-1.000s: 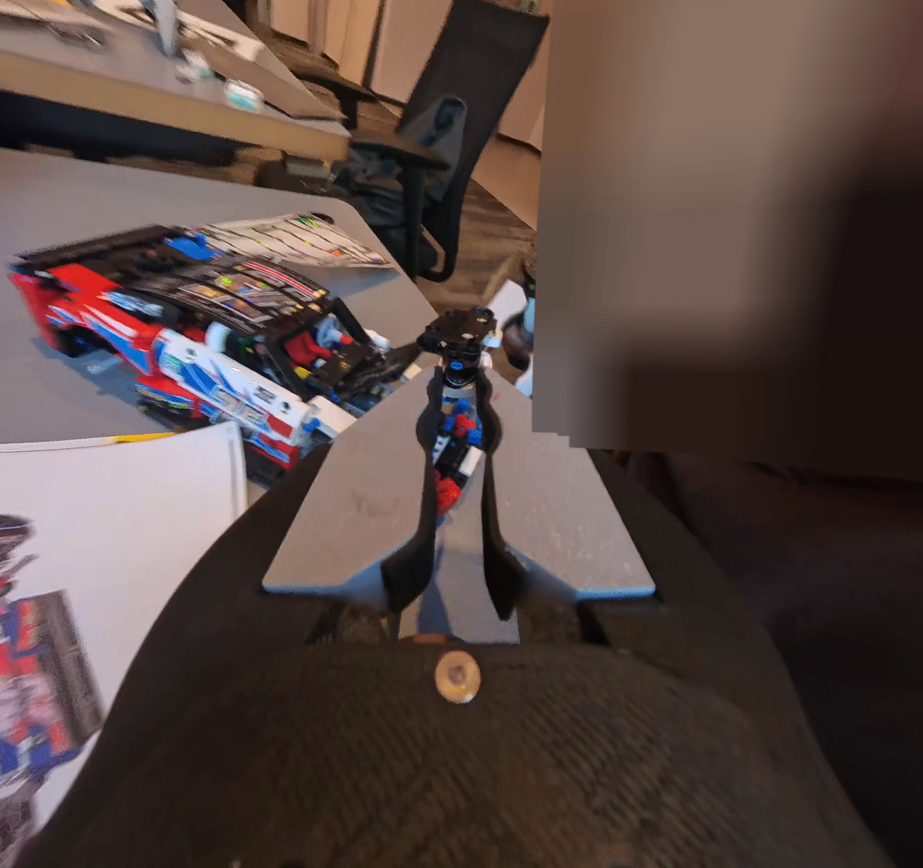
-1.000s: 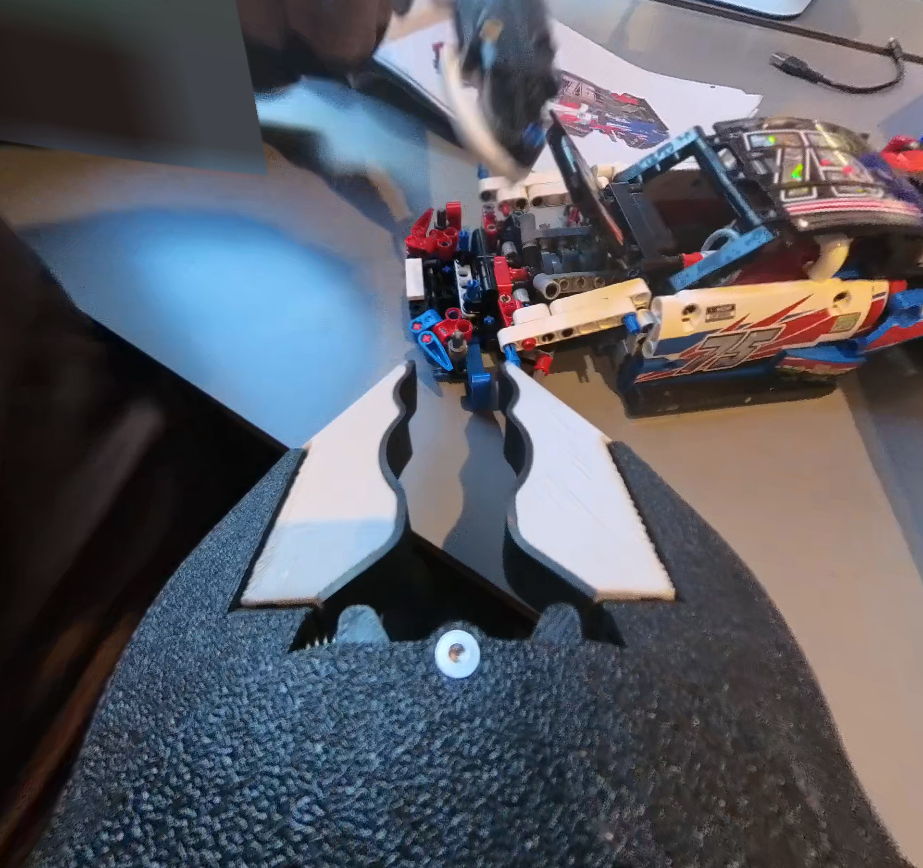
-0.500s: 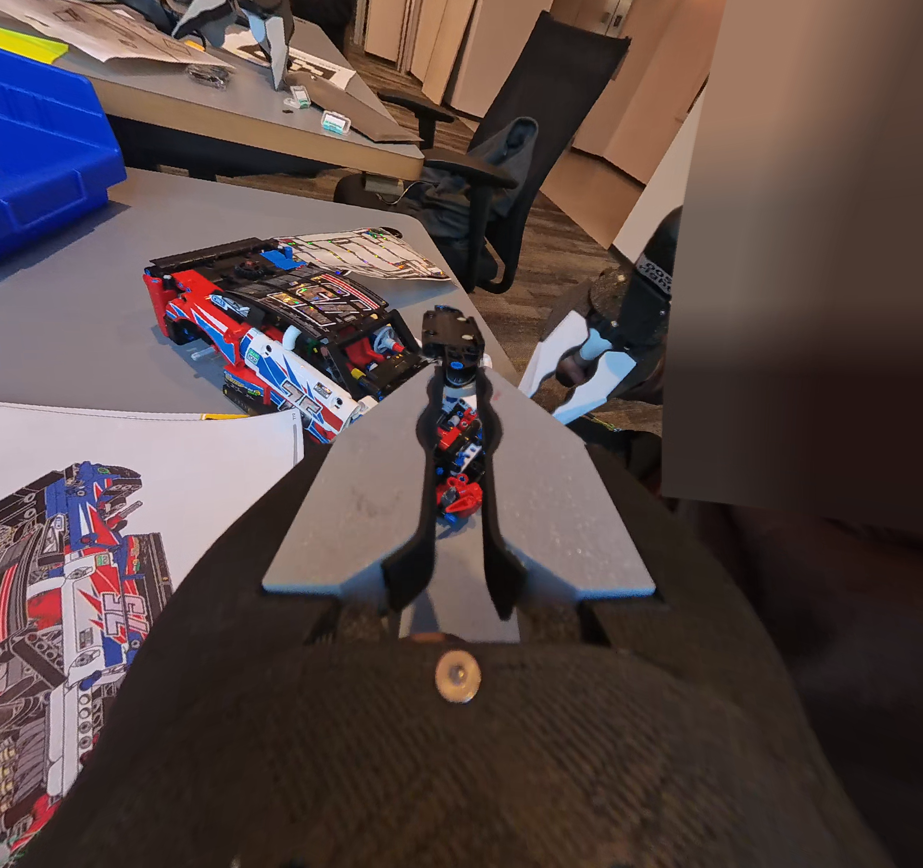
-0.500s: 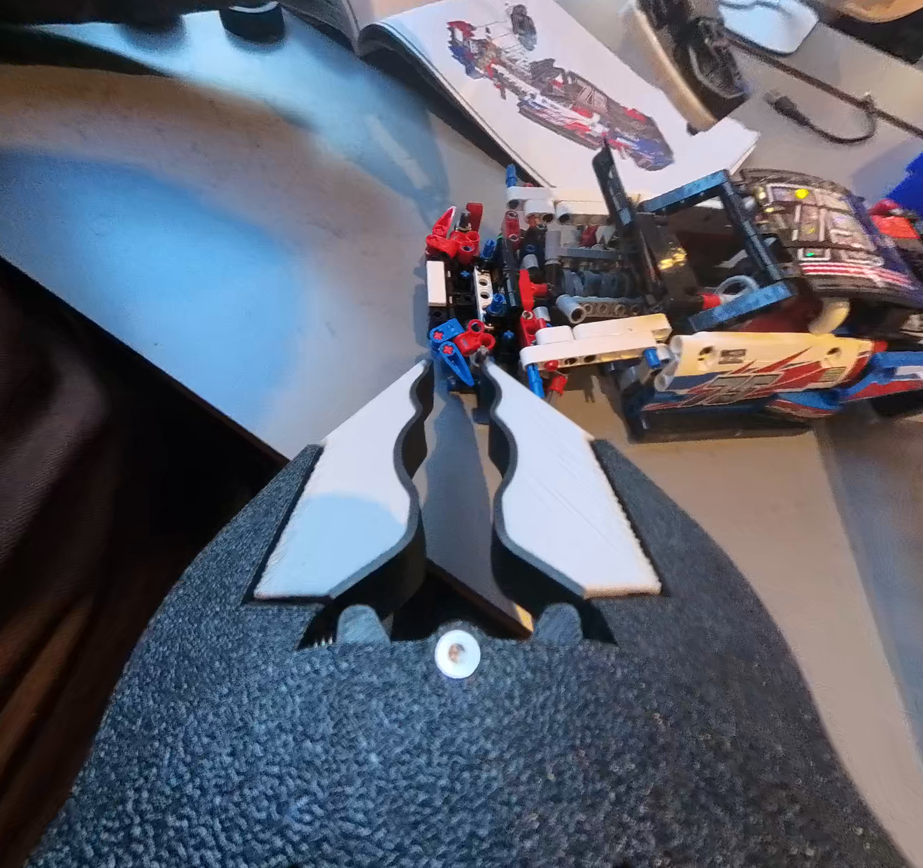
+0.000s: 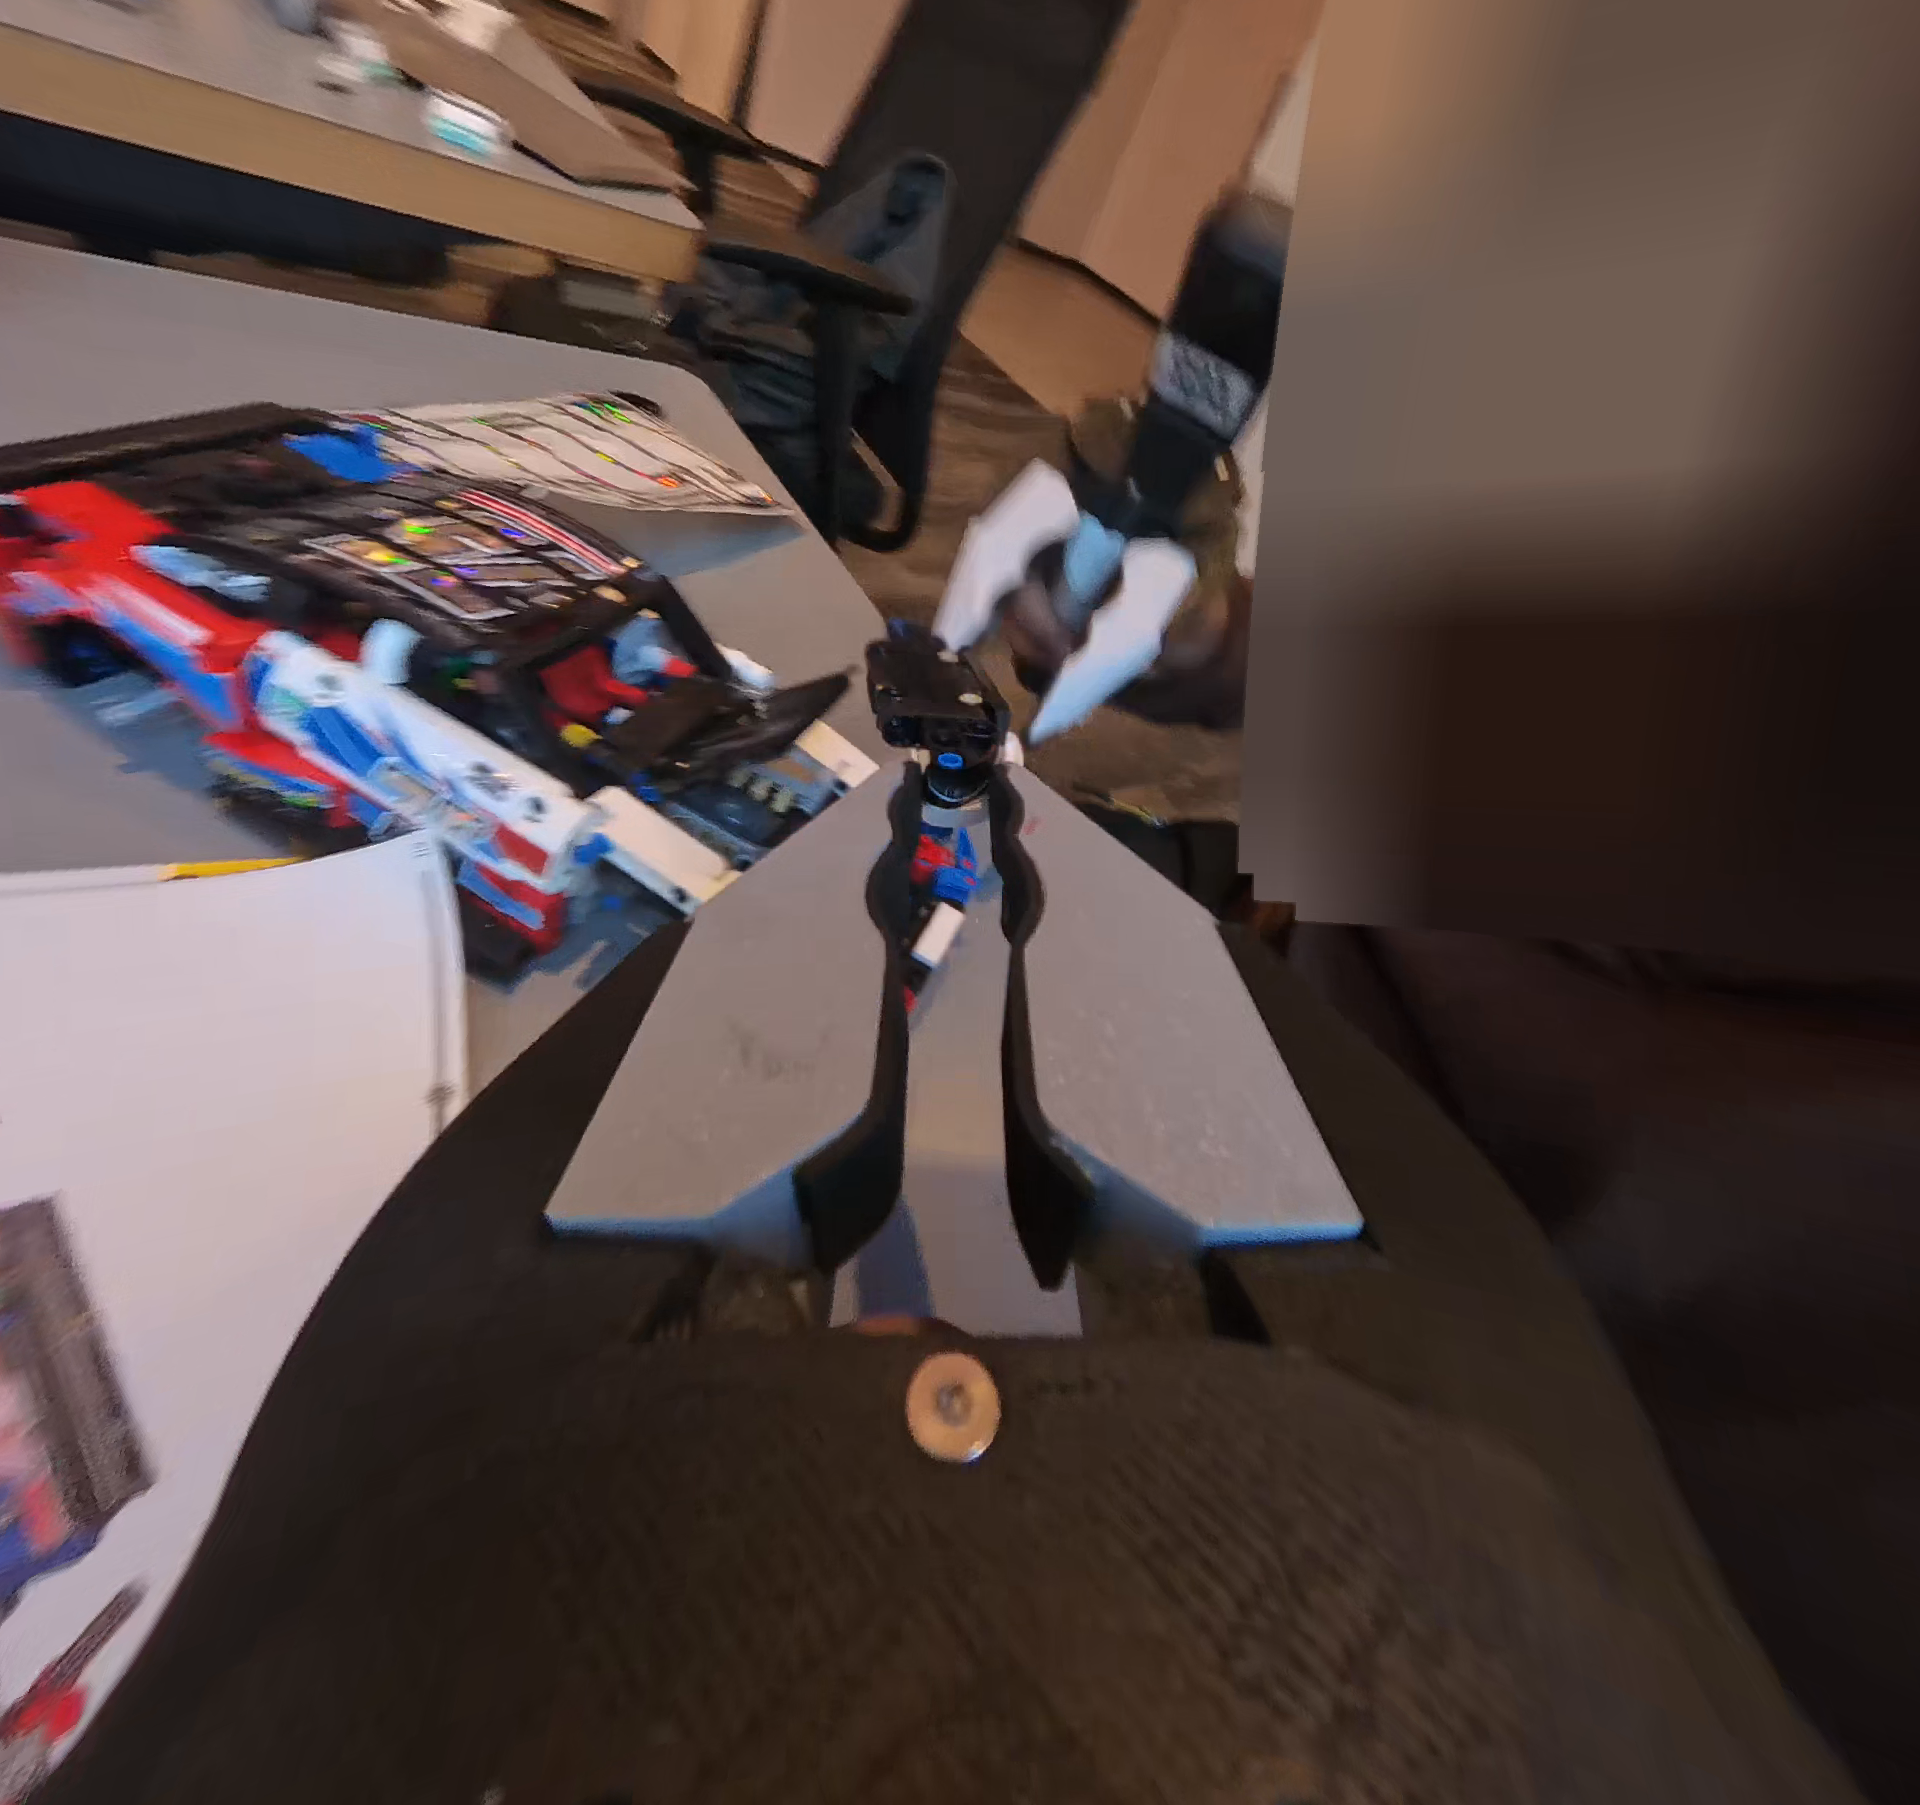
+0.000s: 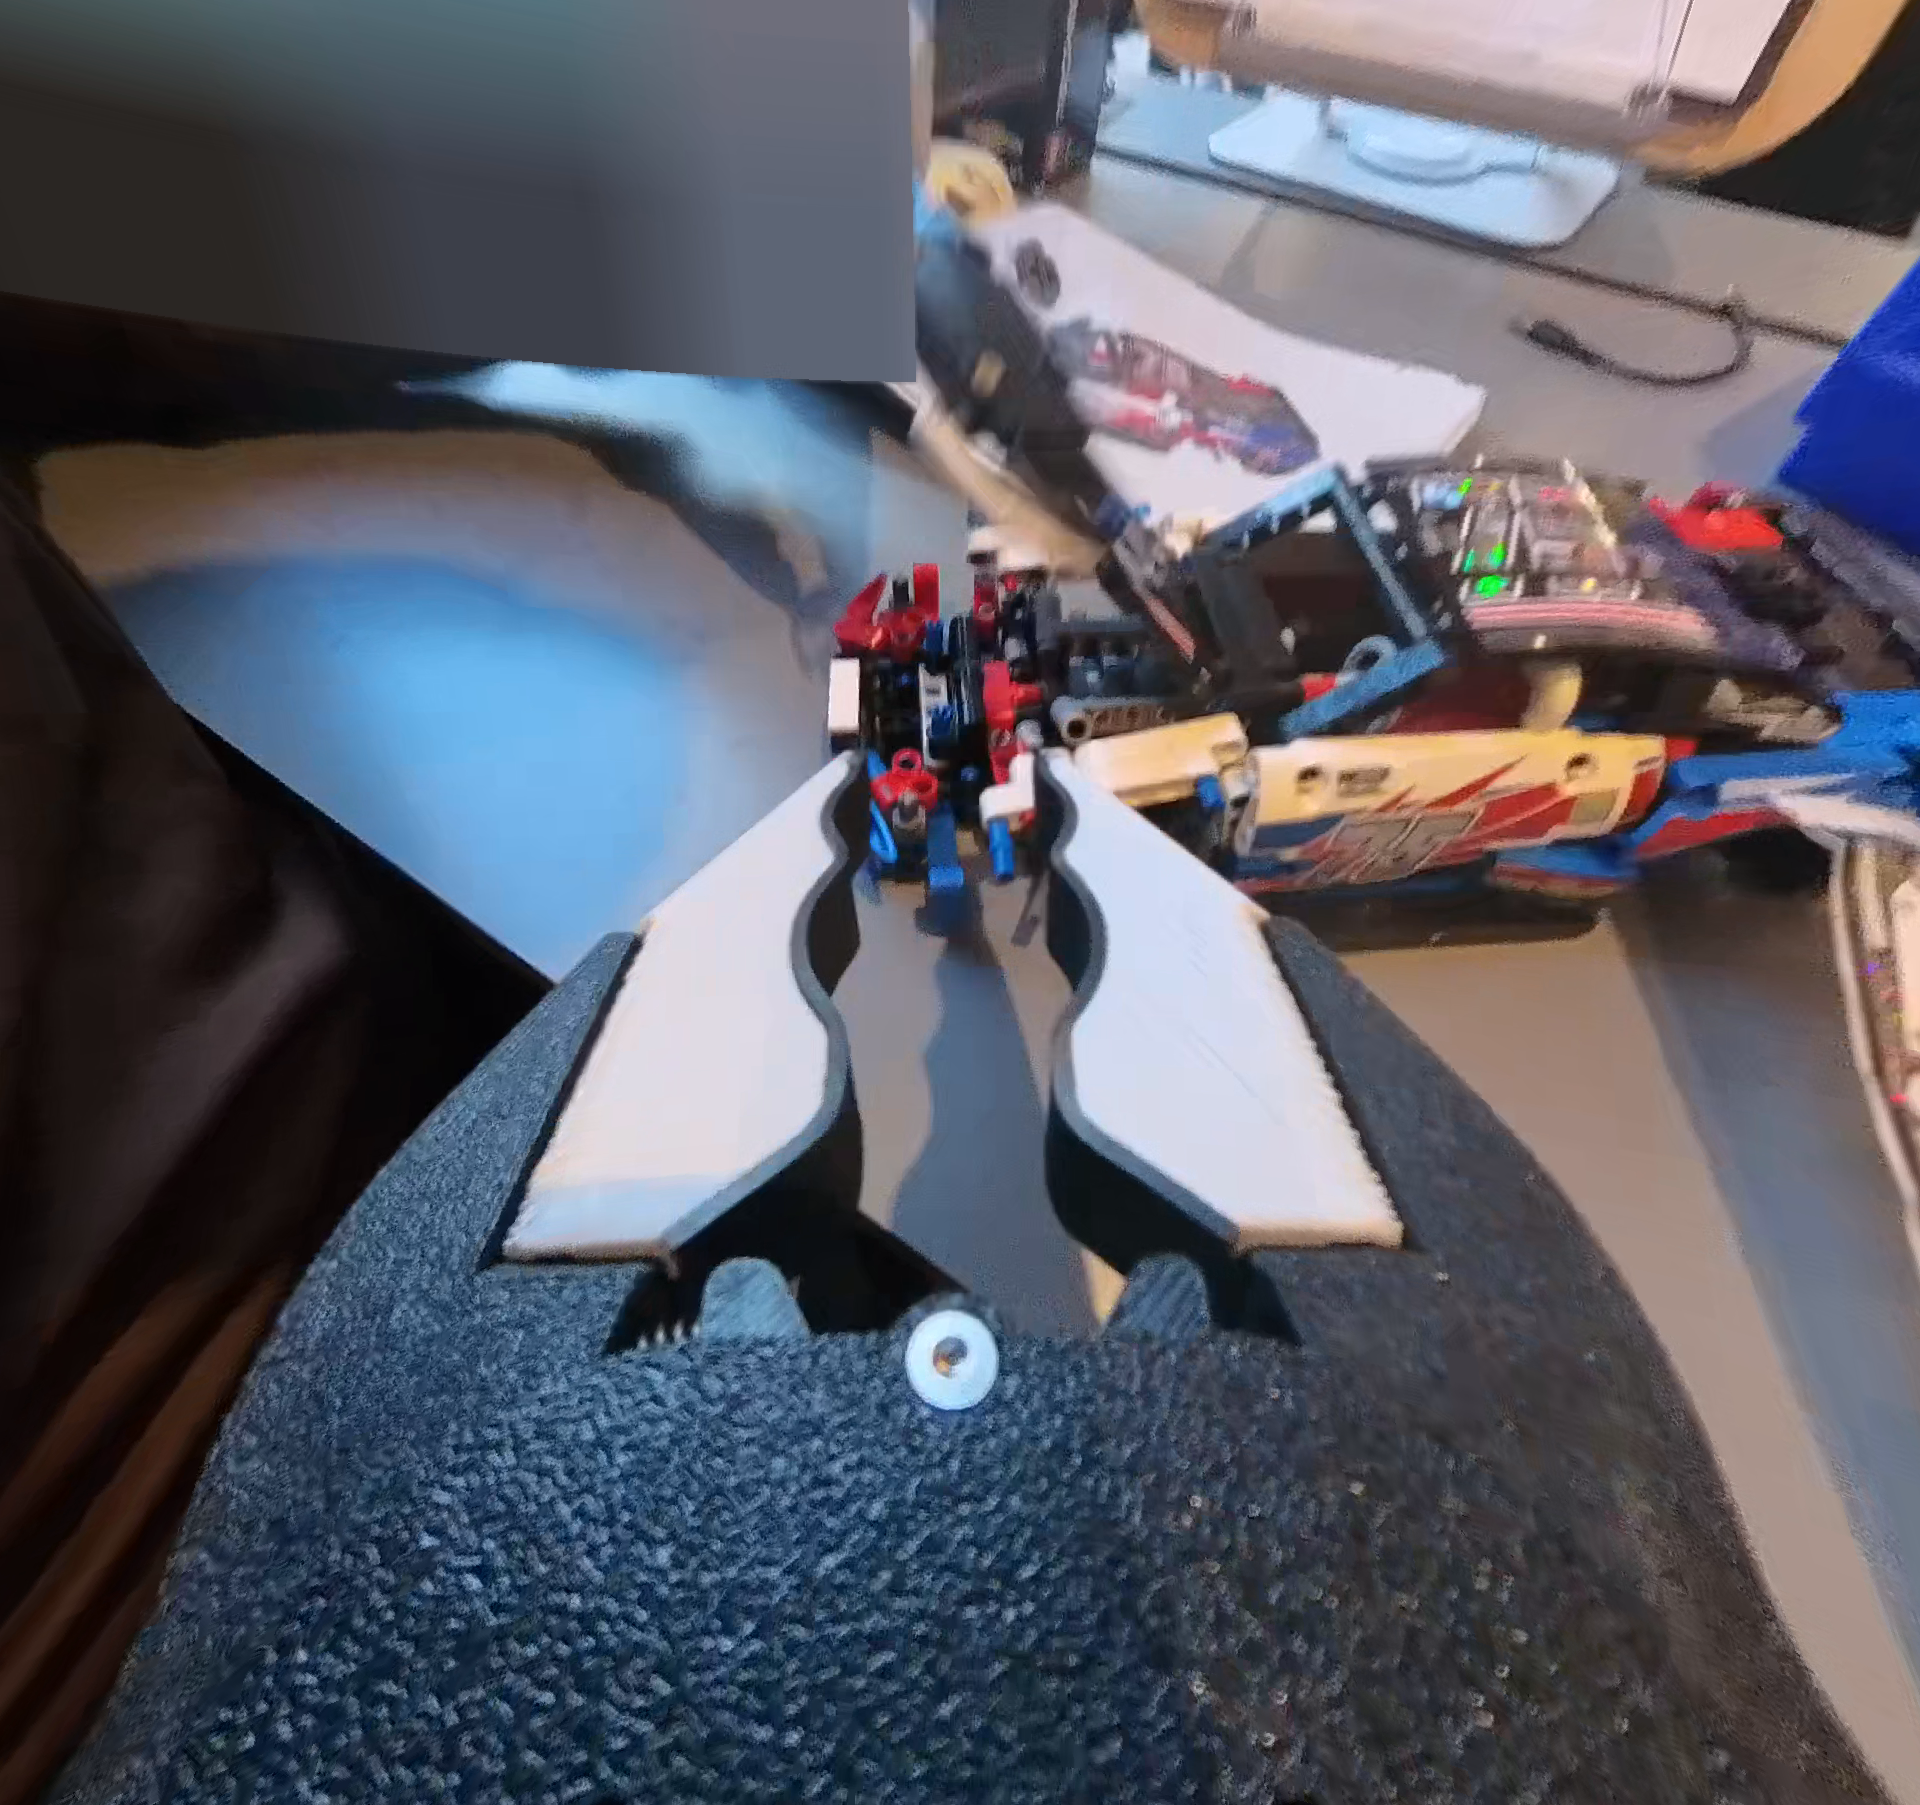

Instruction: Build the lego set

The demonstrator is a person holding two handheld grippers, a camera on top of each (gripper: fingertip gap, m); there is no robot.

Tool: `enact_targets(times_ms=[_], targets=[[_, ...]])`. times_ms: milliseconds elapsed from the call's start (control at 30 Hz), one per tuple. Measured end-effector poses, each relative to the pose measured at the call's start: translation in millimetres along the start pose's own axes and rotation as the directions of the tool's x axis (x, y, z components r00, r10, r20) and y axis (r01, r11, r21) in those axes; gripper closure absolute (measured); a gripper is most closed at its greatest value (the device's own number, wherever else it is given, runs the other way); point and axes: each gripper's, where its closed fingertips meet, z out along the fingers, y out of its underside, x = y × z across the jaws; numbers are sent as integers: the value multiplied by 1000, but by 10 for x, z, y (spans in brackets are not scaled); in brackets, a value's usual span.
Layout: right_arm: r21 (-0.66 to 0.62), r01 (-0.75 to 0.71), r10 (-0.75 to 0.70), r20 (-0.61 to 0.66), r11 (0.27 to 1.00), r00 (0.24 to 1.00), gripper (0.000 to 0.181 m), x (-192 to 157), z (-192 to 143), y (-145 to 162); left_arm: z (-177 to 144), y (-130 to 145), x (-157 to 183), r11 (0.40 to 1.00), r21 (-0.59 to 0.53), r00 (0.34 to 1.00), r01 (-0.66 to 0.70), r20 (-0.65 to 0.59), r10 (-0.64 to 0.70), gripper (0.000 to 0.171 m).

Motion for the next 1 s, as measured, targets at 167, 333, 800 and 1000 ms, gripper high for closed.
enact_targets(times_ms=[167, 333, 800, 1000], targets=[[-8, 88, -87, 104, 996, 991, 138, -93, 67, -98, 144, 181, 96, 996, -79, 998, -48, -34, 46, 161], [-40, 131, -125, 129, 991, 984, 141, -153, 233, -64, 202, 247, 152, 996, -87, 997, -25, -75, 19, 161], [-169, 169, -136, 190, 971, 972, 156, -356, 176, 274, 357, 658, 221, 959, -267, 995, -96, -35, 89, 161], [-148, 45, -22, 157, 988, 987, 157, -314, 84, 228, 229, 560, -12, 974, -226, 991, 12, 136, 20, 145]])
